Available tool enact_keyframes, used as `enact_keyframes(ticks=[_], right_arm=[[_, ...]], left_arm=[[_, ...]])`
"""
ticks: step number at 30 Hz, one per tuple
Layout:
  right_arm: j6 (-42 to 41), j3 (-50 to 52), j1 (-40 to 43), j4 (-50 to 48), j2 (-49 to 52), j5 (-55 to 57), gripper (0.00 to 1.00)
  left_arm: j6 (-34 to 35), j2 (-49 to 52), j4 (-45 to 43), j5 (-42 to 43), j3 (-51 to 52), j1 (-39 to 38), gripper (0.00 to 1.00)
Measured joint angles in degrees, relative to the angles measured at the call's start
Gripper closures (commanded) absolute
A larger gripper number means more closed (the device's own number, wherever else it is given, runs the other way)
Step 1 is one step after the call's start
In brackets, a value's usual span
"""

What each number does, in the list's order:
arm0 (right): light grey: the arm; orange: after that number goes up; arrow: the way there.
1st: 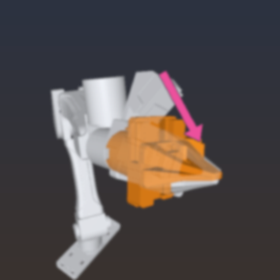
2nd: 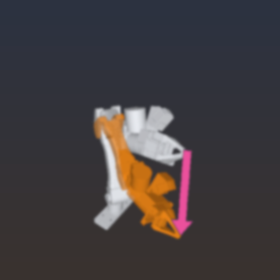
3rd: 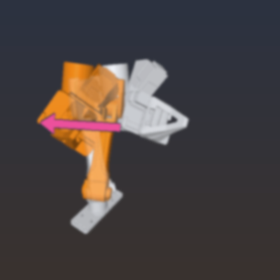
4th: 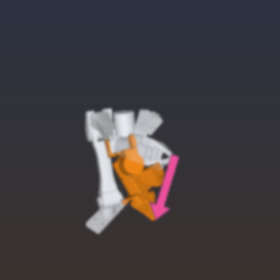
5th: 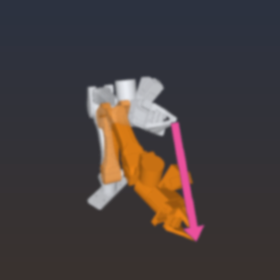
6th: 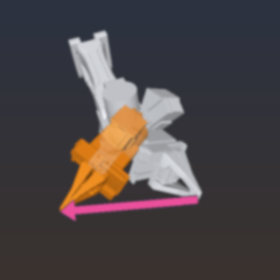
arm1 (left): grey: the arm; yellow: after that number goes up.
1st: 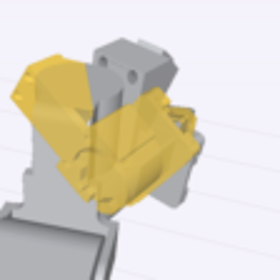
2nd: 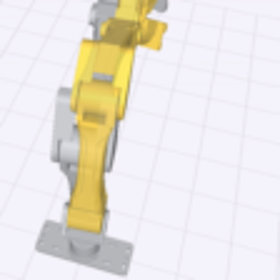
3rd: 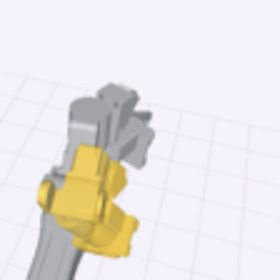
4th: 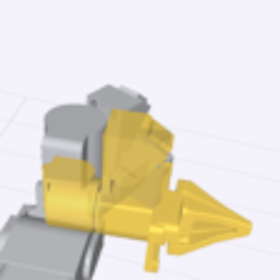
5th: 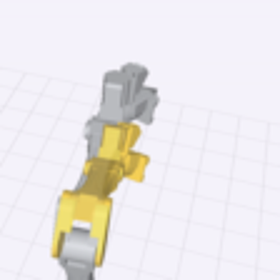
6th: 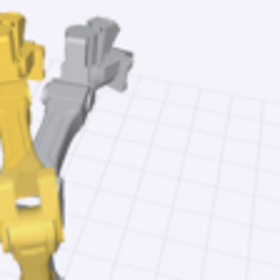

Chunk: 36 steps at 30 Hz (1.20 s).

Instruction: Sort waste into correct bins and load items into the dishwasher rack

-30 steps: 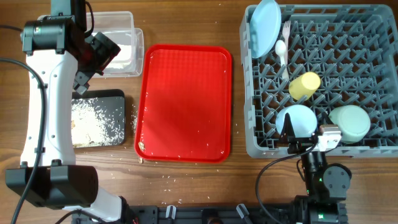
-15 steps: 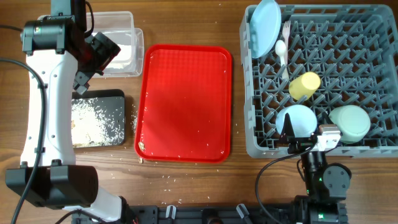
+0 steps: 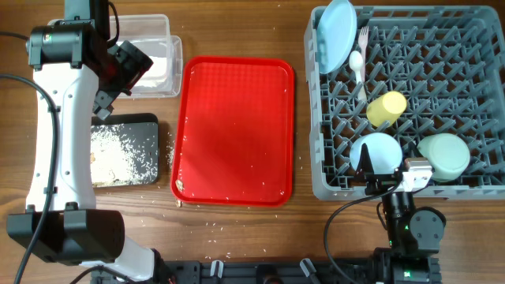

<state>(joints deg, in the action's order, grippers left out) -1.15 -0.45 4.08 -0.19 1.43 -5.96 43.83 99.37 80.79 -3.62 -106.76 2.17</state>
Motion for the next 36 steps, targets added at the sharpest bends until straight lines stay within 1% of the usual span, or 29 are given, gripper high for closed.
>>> enact_keyframes(ticks=[4, 10, 12, 15, 19, 22, 23, 27, 32, 36], right_arm=[[0.0, 0.0, 0.0, 0.0, 0.0, 0.0, 0.0], [0.0, 0.0, 0.0, 0.0, 0.0, 0.0, 0.0], [0.0, 0.0, 0.0, 0.0, 0.0, 0.0, 0.0], [0.0, 0.0, 0.0, 0.1, 0.1, 0.0, 0.0], [0.0, 0.0, 0.0, 0.1, 0.2, 0.0, 0.01], [0.0, 0.0, 0.0, 0.1, 0.3, 0.0, 0.0], [0.0, 0.0, 0.0, 0.1, 0.3, 0.0, 0.0], [0.0, 0.0, 0.0, 0.2, 0.5, 0.0, 0.0], [0.0, 0.0, 0.0, 0.1, 0.5, 0.0, 0.01], [0.0, 0.0, 0.0, 0.1, 0.5, 0.0, 0.0]], left_arm=[[0.0, 0.0, 0.1, 0.0, 0.0, 0.0, 0.0], [0.0, 0.0, 3.7, 0.0, 0.0, -0.5, 0.0], [0.0, -0.1, 3.2, 0.0, 0.7, -1.9, 0.0], [-1.4, -3.0, -2.5, -1.4, 5.6, -4.9, 0.0], [-7.8, -13.3, -12.3, -2.3, 16.4, -9.7, 0.0], [-12.6, -23.2, -19.6, -2.6, 25.6, -11.1, 0.0], [-14.0, -27.4, -23.3, -2.6, 30.0, -11.2, 0.0], [-16.1, -41.2, -30.6, -2.6, 43.8, -11.2, 0.0], [-17.0, -57.0, -35.0, -2.6, 56.2, -11.2, 0.0], [-18.8, -59.5, -35.7, -2.6, 59.3, -11.2, 0.0]])
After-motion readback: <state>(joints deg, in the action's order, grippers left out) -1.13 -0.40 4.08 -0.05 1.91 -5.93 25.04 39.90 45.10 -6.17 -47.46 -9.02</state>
